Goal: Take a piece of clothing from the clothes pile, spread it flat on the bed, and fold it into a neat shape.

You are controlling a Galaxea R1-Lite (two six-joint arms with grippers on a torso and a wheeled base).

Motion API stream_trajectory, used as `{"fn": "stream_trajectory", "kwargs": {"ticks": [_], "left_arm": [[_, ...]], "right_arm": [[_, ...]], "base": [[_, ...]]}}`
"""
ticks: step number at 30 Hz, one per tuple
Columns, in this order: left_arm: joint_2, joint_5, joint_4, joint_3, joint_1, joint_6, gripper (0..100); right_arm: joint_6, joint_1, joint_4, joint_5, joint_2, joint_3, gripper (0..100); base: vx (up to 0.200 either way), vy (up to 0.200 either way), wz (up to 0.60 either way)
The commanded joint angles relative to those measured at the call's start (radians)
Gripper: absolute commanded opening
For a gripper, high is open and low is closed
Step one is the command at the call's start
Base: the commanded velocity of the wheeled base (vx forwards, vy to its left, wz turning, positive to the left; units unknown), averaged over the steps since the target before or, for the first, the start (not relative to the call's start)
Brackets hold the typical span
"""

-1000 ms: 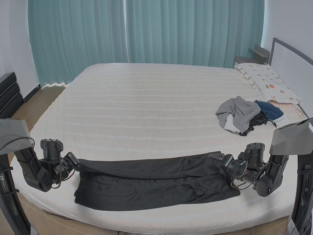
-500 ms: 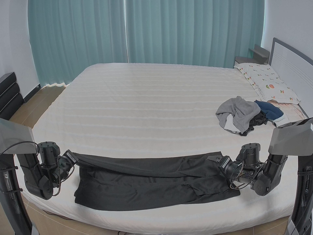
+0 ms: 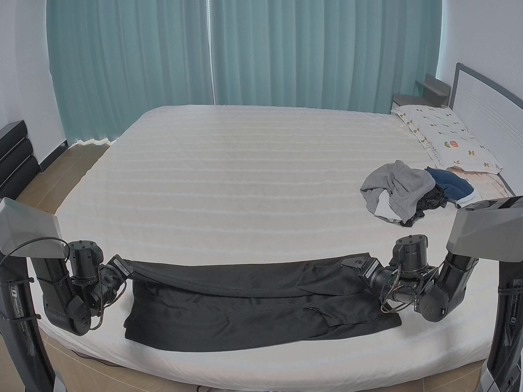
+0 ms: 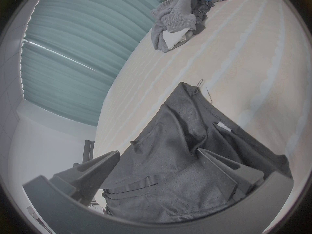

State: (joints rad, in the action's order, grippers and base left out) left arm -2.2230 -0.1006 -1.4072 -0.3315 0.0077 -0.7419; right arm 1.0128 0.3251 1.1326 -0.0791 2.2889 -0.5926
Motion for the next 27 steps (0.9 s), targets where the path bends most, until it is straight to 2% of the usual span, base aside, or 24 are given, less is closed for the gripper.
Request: {"fn": "stream_trajectory", "kwargs": {"ticks": [1,6,9,19,21,27], "left_arm": [[0.002,-0.001,0.001,-0.001,0.000,-0.001,0],[0.000,-0.001,0.001,-0.001,0.000,-0.001,0],[0.000,-0.001,0.001,-0.001,0.002,-0.001,0],[0.000,-0.001,0.001,-0.001,0.002,-0.001,0],[-0.001,-0.001,0.001,-0.001,0.002,-0.001,0],[-0.001,-0.001,0.001,-0.001,0.002,-0.001,0]], "right_arm": [[0.000,0.005,-0.043,0.001,0.020,-0.030,100],[0.000,0.005,-0.112,0.013,0.014,-0.053,100],[-0.003,0.006,-0.117,0.039,0.020,-0.058,100],[-0.005,0.025,-0.157,0.058,0.032,-0.082,100],[-0.010,0.026,-0.172,0.093,0.035,-0.092,100],[-0.014,0.026,-0.174,0.096,0.038,-0.098,100]], "base": [[0.000,0.000,0.00],[0.000,0.000,0.00],[0.000,0.000,0.00],[0.000,0.000,0.00],[0.000,0.000,0.00],[0.000,0.000,0.00]]}}
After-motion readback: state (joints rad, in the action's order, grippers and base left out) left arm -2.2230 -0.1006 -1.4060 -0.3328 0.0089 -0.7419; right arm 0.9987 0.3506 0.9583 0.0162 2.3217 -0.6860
